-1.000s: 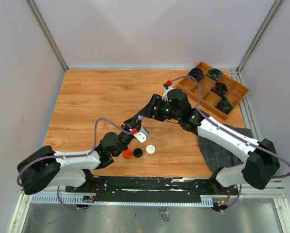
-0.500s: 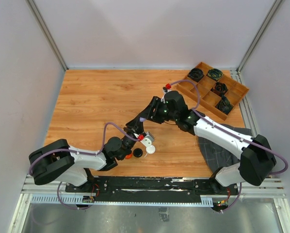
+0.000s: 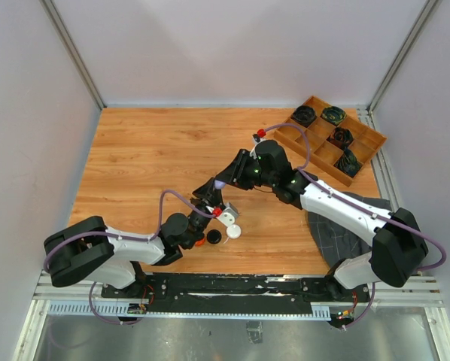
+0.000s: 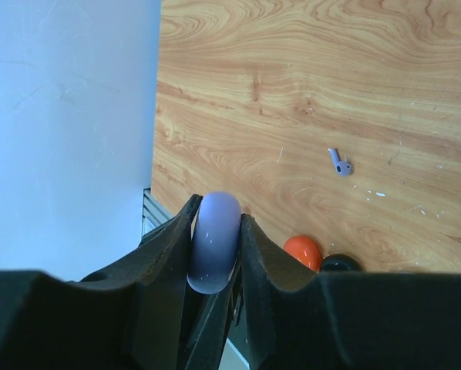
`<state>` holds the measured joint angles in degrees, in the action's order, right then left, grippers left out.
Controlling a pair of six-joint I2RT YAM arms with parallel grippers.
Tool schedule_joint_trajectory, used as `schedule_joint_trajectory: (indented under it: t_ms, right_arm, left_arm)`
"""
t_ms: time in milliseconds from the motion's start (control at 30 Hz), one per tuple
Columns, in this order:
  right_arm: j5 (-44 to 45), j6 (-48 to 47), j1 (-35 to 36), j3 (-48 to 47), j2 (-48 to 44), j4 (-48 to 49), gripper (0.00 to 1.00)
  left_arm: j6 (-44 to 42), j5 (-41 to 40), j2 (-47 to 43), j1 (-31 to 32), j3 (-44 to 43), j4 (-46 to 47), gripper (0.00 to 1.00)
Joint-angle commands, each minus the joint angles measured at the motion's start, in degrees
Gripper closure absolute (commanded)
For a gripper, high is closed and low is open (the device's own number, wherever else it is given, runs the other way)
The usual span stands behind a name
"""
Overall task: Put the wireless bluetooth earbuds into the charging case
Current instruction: Pick up the charging case at the center of the board.
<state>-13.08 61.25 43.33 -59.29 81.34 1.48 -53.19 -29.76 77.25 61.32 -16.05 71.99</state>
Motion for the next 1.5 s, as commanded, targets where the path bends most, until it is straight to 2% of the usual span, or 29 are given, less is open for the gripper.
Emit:
schedule_joint_trajectory:
  t_ms: [0,67,200,467,700,833,1033,1167,1467]
  right_arm:
    - [0.74,-2.13,-0.34,-0.13,-0.81,0.99,0.86]
    - [1.01,-2.84,-0.37,-0.04,-1.02,0.94,0.89]
    - [0.96,-5.53,-0.77,-0.42,-1.61,0.83,0.91]
    - [-5.67,-16.94,-4.86,-1.3,-2.9,-0.89,0.94]
    - [-14.88,-31.44,-10.09,-2.64,-5.08,-4.42,0.95]
    - [-21.21,-43.89,-11.42,-6.87,-5.09,-11.98,0.95]
    - [-30.45,-59.24,-11.43,-10.87,-4.88,-19.17,0.96]
    - [-34.47,-65.29,-11.43,-12.17,-4.72,-21.9,0.96]
    - [-40.25,-77.89,-10.2,-15.03,-5.24,-27.73,0.97]
  left_arm:
    - [3.83,-0.21,-3.15,1.04,-0.66,-1.32,0.54]
    - [5.13,0.03,-4.59,1.03,-0.29,-2.31,0.44]
    - [8.44,0.78,-8.18,1.01,0.09,-6.53,0.33]
    - [18.13,7.26,-18.35,0.27,-0.39,-22.78,0.28]
    - [28.26,22.22,-26.83,-5.25,-0.84,-33.55,0.26]
    - [34.76,34.68,-30.21,-10.48,-1.43,-37.21,0.25]
    - [41.36,49.14,-29.63,-17.08,-1.57,-35.99,0.24]
    - [47.16,57.34,-27.77,-21.42,-1.31,-32.04,0.24]
    - [59.54,72.36,-20.67,-27.67,-3.71,-23.97,0.33]
